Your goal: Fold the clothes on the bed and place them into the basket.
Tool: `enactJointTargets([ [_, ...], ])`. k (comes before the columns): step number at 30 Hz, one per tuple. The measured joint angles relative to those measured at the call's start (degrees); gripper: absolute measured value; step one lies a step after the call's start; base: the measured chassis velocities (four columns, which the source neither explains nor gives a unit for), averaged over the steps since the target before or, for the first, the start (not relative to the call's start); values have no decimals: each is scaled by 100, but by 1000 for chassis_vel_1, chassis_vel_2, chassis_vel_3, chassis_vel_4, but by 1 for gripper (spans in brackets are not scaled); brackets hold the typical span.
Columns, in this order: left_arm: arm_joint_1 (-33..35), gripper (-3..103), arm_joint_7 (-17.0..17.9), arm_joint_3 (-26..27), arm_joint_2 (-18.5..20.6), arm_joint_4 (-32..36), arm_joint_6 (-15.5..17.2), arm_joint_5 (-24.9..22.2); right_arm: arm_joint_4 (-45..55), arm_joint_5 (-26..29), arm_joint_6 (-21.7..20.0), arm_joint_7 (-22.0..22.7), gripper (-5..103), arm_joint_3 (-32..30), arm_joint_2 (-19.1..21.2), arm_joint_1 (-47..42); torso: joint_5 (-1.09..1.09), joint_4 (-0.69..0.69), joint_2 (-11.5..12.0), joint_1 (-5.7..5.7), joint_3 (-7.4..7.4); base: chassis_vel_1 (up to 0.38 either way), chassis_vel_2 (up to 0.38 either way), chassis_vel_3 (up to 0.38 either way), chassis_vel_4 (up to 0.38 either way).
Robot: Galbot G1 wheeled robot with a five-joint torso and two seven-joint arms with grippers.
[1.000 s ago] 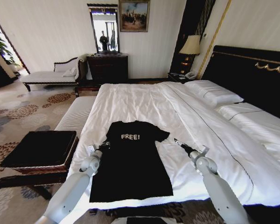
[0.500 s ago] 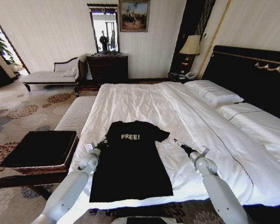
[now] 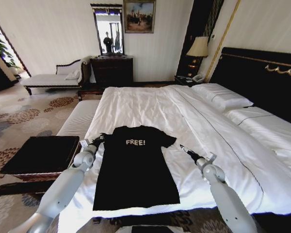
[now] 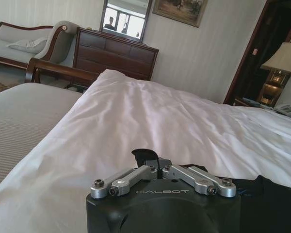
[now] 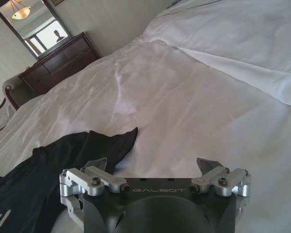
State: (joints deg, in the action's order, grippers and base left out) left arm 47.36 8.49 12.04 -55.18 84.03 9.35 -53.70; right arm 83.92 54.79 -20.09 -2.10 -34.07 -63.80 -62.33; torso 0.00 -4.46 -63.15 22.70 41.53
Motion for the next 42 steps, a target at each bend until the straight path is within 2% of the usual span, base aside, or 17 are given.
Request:
enactJointTargets([
  [11, -159, 0, -149, 57, 4, -619, -62, 46, 66, 11, -15, -2, 100, 12, -2, -17, 0, 1, 0, -1, 0, 0, 0, 0, 0],
  [21, -262, 0, -52, 142, -166, -997, -82, 152, 108, 2, -19, -3, 100, 61, -34, -23, 0, 0, 0, 0, 0, 0, 0, 0, 0],
  [35, -134, 0, 0, 313, -182, -1167, -61, 169, 132, 4, -21, -8, 100, 119, 28, -38, 0, 0, 0, 0, 0, 0, 0, 0, 0],
  [38, -83, 2, 78, 365, -185, -1095, -30, 172, 126, 14, -21, -7, 100, 151, 43, -8, 0, 0, 0, 0, 0, 0, 0, 0, 0],
  [42, 84, 23, 148, 459, -84, -885, 24, 219, 122, 96, -29, 15, 100, 168, 79, 29, 0, 0, 0, 0, 0, 0, 0, 0, 0],
])
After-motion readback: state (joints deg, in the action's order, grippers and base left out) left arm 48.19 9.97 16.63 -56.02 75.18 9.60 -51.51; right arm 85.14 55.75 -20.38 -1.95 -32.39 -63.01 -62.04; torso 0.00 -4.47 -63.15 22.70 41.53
